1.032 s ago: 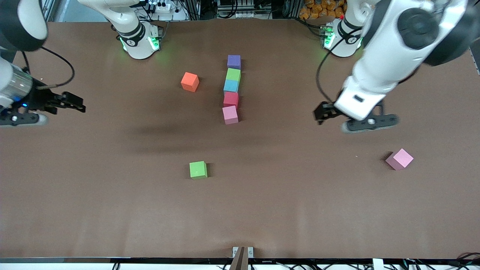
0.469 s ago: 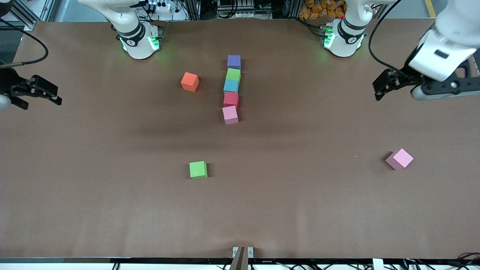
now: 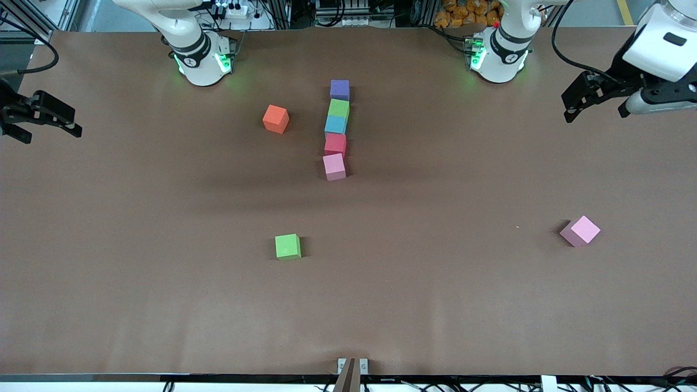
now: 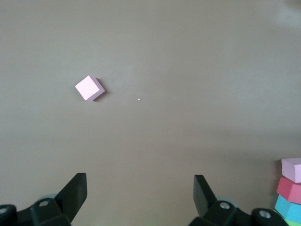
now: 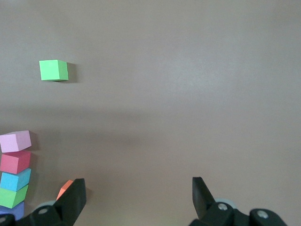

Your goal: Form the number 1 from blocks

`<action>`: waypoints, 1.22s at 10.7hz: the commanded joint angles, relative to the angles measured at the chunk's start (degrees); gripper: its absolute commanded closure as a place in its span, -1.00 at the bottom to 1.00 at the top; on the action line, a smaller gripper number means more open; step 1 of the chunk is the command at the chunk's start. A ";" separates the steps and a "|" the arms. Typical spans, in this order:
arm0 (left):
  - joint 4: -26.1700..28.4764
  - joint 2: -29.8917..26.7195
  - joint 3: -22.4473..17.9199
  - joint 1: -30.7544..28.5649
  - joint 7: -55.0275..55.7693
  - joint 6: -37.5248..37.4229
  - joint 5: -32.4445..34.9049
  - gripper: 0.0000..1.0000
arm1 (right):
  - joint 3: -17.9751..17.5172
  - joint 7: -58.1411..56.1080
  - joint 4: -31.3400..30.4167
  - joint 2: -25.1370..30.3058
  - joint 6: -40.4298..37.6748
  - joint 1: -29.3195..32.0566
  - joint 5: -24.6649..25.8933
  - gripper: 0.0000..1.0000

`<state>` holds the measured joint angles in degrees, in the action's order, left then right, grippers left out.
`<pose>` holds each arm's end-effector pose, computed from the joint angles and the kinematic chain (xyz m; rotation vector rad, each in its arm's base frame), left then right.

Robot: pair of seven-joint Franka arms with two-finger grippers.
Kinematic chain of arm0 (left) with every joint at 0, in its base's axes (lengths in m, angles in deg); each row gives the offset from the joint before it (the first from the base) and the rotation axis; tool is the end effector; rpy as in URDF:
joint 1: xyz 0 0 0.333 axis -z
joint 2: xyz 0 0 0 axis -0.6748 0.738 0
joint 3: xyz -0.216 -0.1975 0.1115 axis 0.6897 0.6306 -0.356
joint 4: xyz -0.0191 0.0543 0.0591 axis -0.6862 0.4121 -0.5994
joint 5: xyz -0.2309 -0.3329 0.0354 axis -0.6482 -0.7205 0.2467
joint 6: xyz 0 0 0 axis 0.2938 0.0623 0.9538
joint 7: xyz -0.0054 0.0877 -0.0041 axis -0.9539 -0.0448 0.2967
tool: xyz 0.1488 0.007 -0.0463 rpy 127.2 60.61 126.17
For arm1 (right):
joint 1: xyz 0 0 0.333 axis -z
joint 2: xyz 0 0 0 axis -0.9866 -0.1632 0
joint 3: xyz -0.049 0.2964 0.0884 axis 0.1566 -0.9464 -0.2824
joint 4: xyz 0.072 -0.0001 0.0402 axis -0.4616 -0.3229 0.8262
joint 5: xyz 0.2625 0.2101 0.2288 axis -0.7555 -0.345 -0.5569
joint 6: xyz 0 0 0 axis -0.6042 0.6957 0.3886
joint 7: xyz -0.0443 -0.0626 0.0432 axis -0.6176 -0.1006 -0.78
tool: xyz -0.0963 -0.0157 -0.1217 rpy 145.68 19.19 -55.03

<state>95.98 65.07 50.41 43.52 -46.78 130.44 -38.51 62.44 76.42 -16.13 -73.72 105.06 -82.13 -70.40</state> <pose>0.5335 -0.1041 0.6278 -3.0857 -0.1334 -0.1111 0.5592 -0.0072 0.6077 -3.0951 -0.1528 0.0062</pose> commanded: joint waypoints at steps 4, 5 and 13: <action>0.37 0.29 -6.02 0.75 -5.72 -0.50 -1.87 -1.00 | -0.60 1.43 1.20 -2.16 0.75 1.26 0.87 -1.00; 0.19 0.38 -9.60 3.72 -6.08 -0.50 -1.88 -1.00 | -0.60 1.43 1.03 -2.16 0.94 1.17 0.96 -1.00; -1.92 1.26 -10.96 4.89 -5.99 -0.85 -1.26 -1.00 | -0.51 1.52 0.67 -2.34 0.85 1.17 0.96 -1.00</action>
<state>95.50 65.63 40.22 47.67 -51.85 130.47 -39.29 62.58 77.11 -16.13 -75.77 106.18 -81.76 -70.13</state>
